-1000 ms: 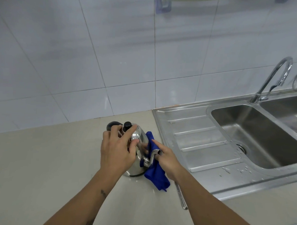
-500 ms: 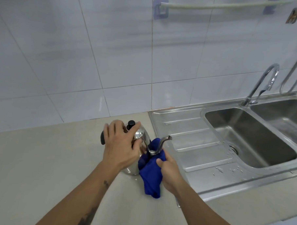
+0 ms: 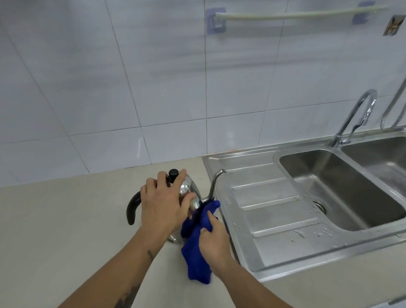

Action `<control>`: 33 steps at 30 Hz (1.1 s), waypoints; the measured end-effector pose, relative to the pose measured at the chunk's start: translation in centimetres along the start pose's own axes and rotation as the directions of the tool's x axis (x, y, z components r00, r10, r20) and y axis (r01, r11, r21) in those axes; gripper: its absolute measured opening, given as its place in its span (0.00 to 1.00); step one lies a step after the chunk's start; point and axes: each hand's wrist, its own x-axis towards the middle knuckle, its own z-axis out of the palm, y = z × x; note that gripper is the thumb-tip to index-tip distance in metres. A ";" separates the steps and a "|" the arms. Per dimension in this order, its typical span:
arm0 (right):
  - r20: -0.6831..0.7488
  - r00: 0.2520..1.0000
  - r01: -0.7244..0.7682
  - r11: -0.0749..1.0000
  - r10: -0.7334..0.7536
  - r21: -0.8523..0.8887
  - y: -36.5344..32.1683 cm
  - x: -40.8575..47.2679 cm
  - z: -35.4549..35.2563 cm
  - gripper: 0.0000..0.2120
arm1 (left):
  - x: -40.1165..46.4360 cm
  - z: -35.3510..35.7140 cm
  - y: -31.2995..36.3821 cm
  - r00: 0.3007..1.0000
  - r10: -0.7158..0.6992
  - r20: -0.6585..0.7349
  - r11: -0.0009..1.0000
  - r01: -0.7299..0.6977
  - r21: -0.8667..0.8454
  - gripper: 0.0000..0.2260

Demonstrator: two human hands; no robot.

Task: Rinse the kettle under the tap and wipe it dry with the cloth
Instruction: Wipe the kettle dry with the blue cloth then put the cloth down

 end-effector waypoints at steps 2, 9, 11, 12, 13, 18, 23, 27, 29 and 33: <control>-0.003 0.997 0.071 0.996 -0.071 -0.057 -0.5 -0.1 -0.6 0.22 | 0.0 -0.2 -0.4 1.000 0.023 0.009 0.999 -0.023 -0.036 0.27; 0.117 0.985 0.148 0.973 -0.129 -0.175 -1.3 0.1 -1.1 0.28 | -0.5 -0.8 -2.5 0.992 0.110 0.060 0.982 -0.100 -0.160 0.26; 0.126 0.984 0.148 0.970 -0.125 -0.194 -1.7 1.0 -1.1 0.26 | -0.7 -0.8 -2.8 0.992 0.111 0.054 0.985 -0.103 -0.135 0.26; 0.123 0.985 0.146 0.970 -0.124 -0.195 -1.9 1.5 -1.1 0.26 | -0.8 -0.8 -2.9 0.993 0.106 0.046 0.986 -0.099 -0.136 0.26; 0.115 0.985 0.152 0.965 -0.130 -0.213 -1.9 1.9 -1.2 0.25 | -1.0 -0.7 -3.0 0.994 0.100 0.041 0.986 -0.093 -0.140 0.25; 0.064 0.959 0.283 0.930 -0.276 -0.234 -2.2 1.5 -0.9 0.35 | -0.8 -0.6 -2.5 0.998 0.037 0.048 0.989 -0.030 -0.147 0.24; 0.026 0.926 0.373 0.902 -0.377 -0.218 -1.3 0.2 0.3 0.35 | -0.2 -0.9 -2.2 0.997 0.059 0.042 0.971 -0.048 -0.233 0.22; 0.111 0.984 0.163 0.955 -0.139 -0.249 -0.5 0.8 -1.3 0.27 | -0.1 -1.0 -2.6 0.996 0.085 0.041 0.966 -0.072 -0.250 0.23; 0.134 0.985 0.146 0.950 -0.113 -0.275 -1.0 1.0 -1.7 0.32 | -0.1 -1.0 -2.8 0.993 0.104 0.063 0.949 -0.080 -0.306 0.23; 0.094 0.969 0.243 0.950 -0.228 -0.198 -3.4 1.1 -1.4 0.30 | -0.1 -0.9 -3.4 0.980 0.170 0.108 0.901 -0.110 -0.420 0.26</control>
